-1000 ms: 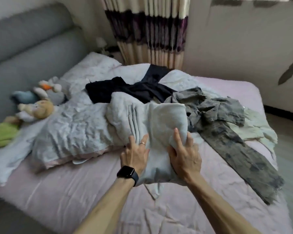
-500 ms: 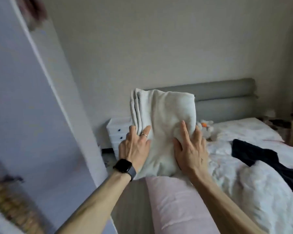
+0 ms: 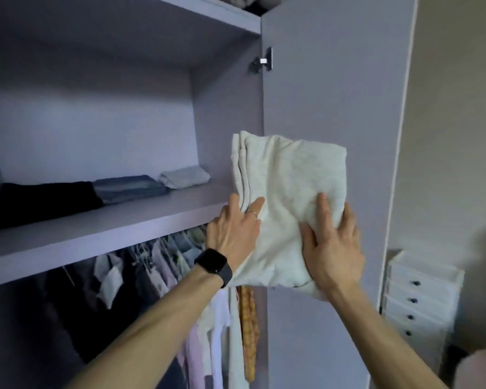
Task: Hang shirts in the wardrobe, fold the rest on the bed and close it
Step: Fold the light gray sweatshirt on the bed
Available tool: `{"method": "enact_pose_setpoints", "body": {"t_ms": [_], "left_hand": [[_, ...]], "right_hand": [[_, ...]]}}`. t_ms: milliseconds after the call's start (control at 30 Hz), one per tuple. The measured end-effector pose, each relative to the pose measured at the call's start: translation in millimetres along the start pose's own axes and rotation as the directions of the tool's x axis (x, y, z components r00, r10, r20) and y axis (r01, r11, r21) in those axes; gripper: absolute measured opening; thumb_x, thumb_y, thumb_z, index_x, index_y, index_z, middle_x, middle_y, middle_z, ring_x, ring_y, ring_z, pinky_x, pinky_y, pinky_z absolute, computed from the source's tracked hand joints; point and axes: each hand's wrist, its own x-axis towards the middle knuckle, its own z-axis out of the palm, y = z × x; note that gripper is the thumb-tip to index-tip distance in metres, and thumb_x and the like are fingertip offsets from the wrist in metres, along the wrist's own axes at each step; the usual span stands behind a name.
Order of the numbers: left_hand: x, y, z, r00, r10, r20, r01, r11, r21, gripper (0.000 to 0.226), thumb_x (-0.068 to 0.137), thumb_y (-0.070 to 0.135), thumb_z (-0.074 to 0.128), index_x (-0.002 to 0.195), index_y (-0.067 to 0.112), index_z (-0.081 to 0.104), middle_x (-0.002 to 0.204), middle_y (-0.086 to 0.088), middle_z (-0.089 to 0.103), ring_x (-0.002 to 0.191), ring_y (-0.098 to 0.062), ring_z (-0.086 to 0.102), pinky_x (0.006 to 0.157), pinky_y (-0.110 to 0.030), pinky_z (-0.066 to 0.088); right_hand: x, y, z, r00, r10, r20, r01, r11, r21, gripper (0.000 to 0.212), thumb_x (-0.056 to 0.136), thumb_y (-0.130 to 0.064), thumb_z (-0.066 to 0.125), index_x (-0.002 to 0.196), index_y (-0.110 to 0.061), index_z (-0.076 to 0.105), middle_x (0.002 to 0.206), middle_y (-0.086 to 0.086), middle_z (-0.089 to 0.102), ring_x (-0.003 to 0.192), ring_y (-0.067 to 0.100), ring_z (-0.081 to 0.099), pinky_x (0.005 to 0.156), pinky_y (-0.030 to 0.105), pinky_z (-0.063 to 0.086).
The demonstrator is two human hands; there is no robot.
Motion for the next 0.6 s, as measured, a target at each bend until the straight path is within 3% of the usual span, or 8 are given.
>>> {"method": "enact_pose_setpoints", "body": {"t_ms": [300,433,600], "left_hand": [[114,-155,65,0.976,-0.200,0.090,0.171,0.951,0.258,0.049,0.103,0.041,0.042,0.150,0.031,0.033,0.137,-0.013,0.030,0.094,-0.028,0.059,0.058,-0.033,0.039],[162,-185,97,0.940,-0.303,0.154,0.258,0.931,0.258,0.045,0.102,0.041,0.044,0.144,0.027,0.039,0.138,-0.015,0.029,0.112,-0.038,0.056,0.067,-0.038,0.050],[228,-207,141,0.879,-0.421,0.223,0.362,0.895,0.261,0.044,0.101,0.042,0.047,0.141,0.024,0.043,0.142,-0.014,0.028,0.111,-0.037,0.058,0.076,-0.038,0.050]], "right_hand": [[137,-101,173,0.943,-0.217,0.251,0.205,0.976,0.072,0.064,0.100,-0.052,0.042,0.155,-0.039,0.012,0.151,0.009,0.022,0.117,0.038,0.045,0.082,0.047,0.051],[202,-124,226,0.893,-0.279,0.354,0.293,0.956,0.014,0.060,0.100,-0.049,0.043,0.153,-0.038,0.016,0.143,0.008,0.028,0.114,0.038,0.045,0.073,0.043,0.046],[287,-144,292,0.801,-0.366,0.473,0.431,0.902,-0.032,0.059,0.100,-0.047,0.044,0.152,-0.035,0.019,0.147,0.008,0.027,0.120,0.039,0.045,0.085,0.046,0.048]]}}
